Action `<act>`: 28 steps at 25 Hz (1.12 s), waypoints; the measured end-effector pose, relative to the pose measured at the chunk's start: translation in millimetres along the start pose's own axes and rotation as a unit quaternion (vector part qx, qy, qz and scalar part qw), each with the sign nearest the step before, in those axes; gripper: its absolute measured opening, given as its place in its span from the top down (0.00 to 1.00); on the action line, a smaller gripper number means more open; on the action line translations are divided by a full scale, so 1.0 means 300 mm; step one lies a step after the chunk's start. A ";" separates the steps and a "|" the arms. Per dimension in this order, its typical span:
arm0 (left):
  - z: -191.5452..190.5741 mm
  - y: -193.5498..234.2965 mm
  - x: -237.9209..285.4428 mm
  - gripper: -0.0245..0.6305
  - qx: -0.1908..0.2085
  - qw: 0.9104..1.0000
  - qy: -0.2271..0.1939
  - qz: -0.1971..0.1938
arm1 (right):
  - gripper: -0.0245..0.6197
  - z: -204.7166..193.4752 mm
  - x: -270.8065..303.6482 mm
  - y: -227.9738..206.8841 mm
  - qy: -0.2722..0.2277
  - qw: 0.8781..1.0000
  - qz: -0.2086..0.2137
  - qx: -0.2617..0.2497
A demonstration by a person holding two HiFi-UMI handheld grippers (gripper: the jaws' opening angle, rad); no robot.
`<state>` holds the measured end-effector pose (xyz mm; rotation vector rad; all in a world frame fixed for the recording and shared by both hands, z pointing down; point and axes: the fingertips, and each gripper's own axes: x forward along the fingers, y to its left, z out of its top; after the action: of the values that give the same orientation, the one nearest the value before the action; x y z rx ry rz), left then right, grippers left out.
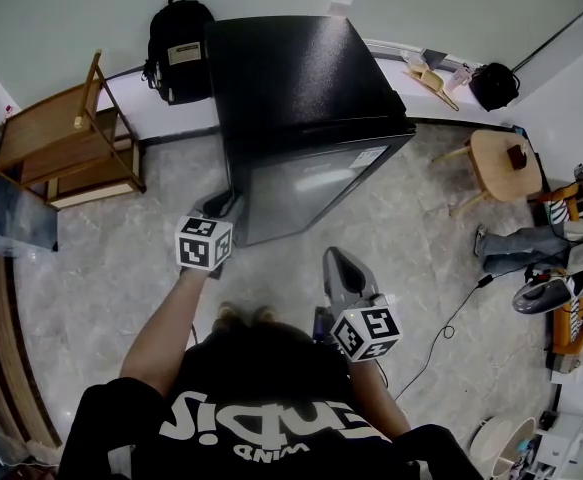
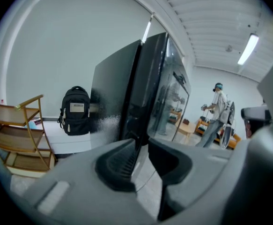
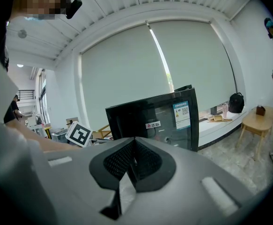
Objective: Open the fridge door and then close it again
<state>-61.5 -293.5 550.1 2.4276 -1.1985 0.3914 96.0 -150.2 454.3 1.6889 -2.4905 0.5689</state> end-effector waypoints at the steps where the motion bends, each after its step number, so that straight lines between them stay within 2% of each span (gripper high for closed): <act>1: 0.000 0.000 0.000 0.83 0.000 1.000 0.000 0.001 | 0.97 -0.001 -0.001 -0.002 0.000 1.000 -0.001 0.000; 21: -0.003 -0.001 0.001 0.84 -0.010 1.000 -0.002 0.008 | 0.97 -0.011 -0.002 -0.027 0.002 1.000 0.007 0.000; 25: -0.039 -0.067 -0.039 0.84 -0.011 1.000 -0.008 -0.013 | 0.97 -0.013 0.004 -0.030 0.004 1.000 0.008 0.000; 28: -0.067 -0.119 -0.070 0.84 -0.022 1.000 -0.016 -0.015 | 0.97 -0.007 0.006 -0.020 0.000 1.000 0.015 -0.002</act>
<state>-46.7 -249.8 550.8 2.4202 -1.1707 0.3158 100.6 -153.1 458.4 1.6532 -2.5183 0.5676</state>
